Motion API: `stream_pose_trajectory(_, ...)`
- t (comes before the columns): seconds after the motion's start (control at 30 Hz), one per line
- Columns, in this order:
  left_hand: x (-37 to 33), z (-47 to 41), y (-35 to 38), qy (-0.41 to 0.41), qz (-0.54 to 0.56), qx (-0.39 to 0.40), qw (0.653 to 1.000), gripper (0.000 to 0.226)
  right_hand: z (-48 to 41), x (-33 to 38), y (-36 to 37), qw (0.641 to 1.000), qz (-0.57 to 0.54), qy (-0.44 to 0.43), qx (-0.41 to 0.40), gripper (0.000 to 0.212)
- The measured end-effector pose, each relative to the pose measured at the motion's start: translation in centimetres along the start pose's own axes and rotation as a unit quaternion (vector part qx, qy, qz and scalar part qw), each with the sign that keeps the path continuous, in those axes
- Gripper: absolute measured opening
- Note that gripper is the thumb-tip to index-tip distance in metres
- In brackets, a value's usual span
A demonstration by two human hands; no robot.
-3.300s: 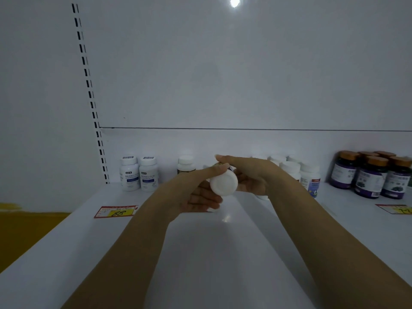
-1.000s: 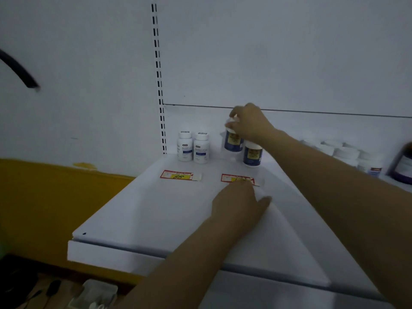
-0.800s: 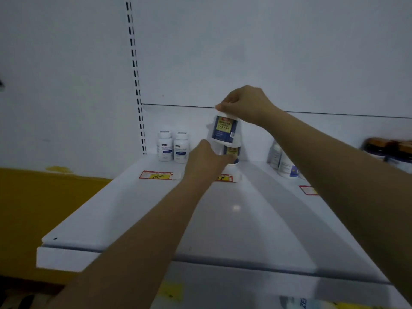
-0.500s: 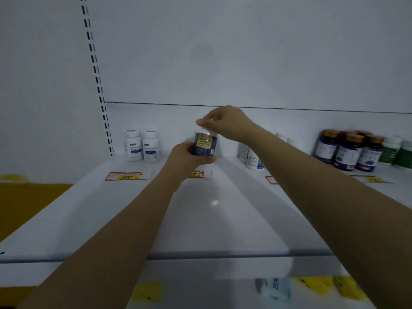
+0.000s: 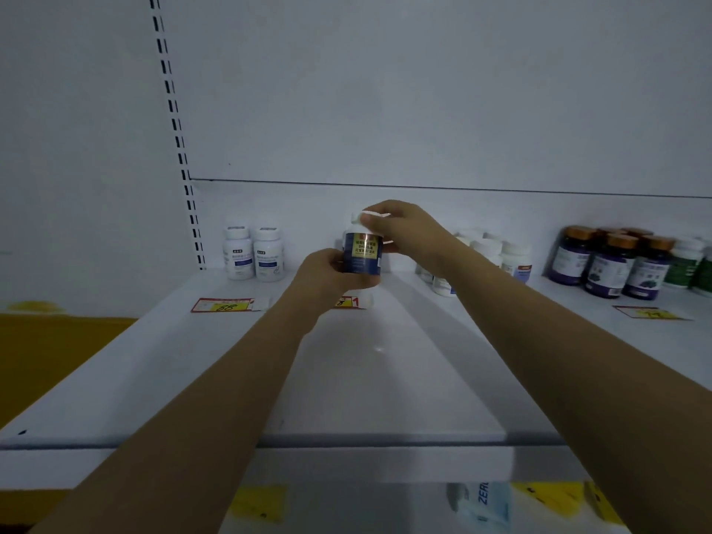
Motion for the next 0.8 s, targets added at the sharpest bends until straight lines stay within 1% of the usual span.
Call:
stream_pose_trajectory(0.1, 0.2, 0.1, 0.0, -0.002, 0.0, -0.025, 1.0, 0.051, 0.0, -0.2, 0.3, 0.999, -0.031, 0.013, -0.013, 0.04)
stream_pose_trajectory(0.2, 0.4, 0.1, 0.0, -0.005, 0.006, -0.027, 1.0, 0.058, 0.0, -0.4, 0.5, 1.0, 0.011, 0.014, -0.016, 0.054)
stream_pose_trajectory(0.27, 0.5, 0.0, -0.1, -0.007, 0.016, -0.024, 1.0, 0.06, 0.0, -0.4, 0.6, 1.0, 0.02, 0.002, -0.018, 0.049)
stream_pose_trajectory(0.4, 0.6, -0.1, -0.3, -0.011, 0.032, -0.017, 0.999, 0.057, -0.1, -0.3, 0.7, 1.0, 0.004, -0.02, -0.023, 0.045)
stream_pose_trajectory(0.53, 1.3, -0.5, -0.5, -0.035, 0.096, 0.024, 0.994, 0.049, 0.0, -0.5, 0.8, 0.999, -0.024, -0.018, -0.016, 0.052)
stream_pose_trajectory(0.63, 1.5, -0.6, -0.5, -0.027, 0.093, 0.048, 0.994, 0.045, 0.0, -0.7, 0.7, 0.998, -0.056, -0.004, -0.009, 0.058)
stream_pose_trajectory(0.7, 1.2, -0.6, -0.5, -0.013, 0.065, 0.017, 0.998, 0.043, -0.2, -0.5, 0.8, 0.997, -0.074, 0.006, -0.002, 0.059)
stream_pose_trajectory(0.8, 0.6, -0.7, -0.2, -0.006, -0.015, -0.054, 0.998, 0.045, -0.4, 0.3, 0.8, 0.999, -0.048, 0.003, -0.013, 0.05)
Point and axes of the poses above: each hand's wrist, its own z-axis away from the middle knuckle, its own y-axis out of the palm, x = y × z, the point moved 2 cm from there along -z, towards the middle knuckle, and after that the axes turned 8 degrees about -z, right-handed, at the moved point
